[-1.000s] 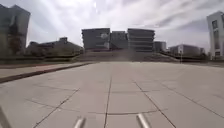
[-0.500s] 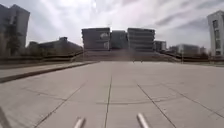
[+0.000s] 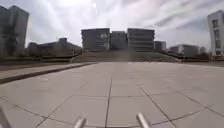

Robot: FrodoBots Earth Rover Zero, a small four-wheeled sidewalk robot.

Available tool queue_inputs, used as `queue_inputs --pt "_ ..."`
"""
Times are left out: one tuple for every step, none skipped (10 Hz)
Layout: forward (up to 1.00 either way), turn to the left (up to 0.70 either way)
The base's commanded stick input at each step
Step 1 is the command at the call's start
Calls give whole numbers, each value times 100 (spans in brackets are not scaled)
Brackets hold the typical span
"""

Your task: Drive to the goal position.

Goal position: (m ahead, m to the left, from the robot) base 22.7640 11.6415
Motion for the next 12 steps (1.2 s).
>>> queue_inputs --pt "100 0" --pt "100 0" --pt "100 0" --pt "100 0" --pt "100 0" --pt "100 0" --pt "100 0" --pt "100 0" --pt "100 0" --pt "100 0" --pt "100 0" --pt "100 0"
